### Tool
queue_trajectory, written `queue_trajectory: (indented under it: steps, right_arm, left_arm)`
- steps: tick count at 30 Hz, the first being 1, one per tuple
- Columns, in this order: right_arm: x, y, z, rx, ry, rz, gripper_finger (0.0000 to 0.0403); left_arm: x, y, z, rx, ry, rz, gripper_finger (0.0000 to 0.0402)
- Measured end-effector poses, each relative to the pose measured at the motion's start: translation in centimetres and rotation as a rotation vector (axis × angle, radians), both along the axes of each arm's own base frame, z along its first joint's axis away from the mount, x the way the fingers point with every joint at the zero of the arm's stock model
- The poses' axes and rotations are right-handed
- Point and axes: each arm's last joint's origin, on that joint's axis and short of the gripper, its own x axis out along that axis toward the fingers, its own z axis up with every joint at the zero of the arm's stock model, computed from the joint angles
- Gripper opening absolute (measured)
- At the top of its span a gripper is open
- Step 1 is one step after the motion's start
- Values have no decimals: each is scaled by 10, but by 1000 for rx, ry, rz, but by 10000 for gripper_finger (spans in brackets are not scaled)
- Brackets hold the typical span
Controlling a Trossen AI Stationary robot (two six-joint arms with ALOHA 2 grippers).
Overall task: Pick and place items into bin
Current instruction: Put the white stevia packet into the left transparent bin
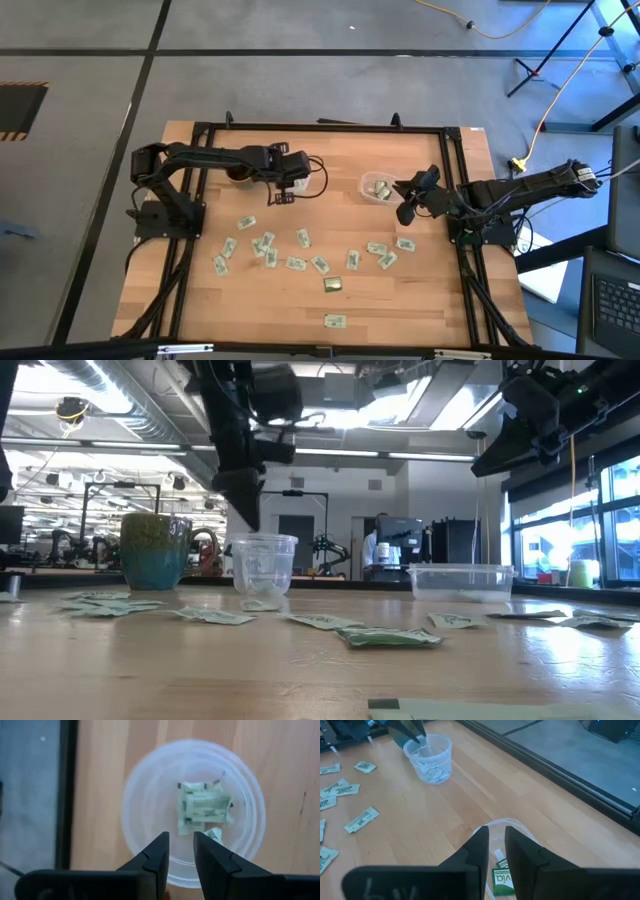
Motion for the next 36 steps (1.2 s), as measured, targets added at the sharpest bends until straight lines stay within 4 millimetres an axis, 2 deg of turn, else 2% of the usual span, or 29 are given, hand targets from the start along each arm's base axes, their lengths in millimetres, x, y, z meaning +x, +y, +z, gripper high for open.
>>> queue_trajectory:
  steps: [6,12,16,22,27,36]
  right_arm:
    - [0,0,0,1,0,0,67]
    - [0,0,0,1,0,0,67]
    - [0,0,0,2,0,-1,67]
    - [0,0,0,2,0,-1,67]
    - [0,0,0,3,-4,-3,67]
    - [0,0,0,3,-5,-5,67]
  left_arm:
    - [5,-17,21,-23,-61,-140,107]
    - [12,-47,22,-173,-95,-422,136]
    - [16,-70,13,-232,-98,-586,156]
    - [27,-94,1,-202,-129,-728,182]
    - [37,-104,-17,-216,-109,-744,189]
    - [50,-106,-68,-270,28,-712,187]
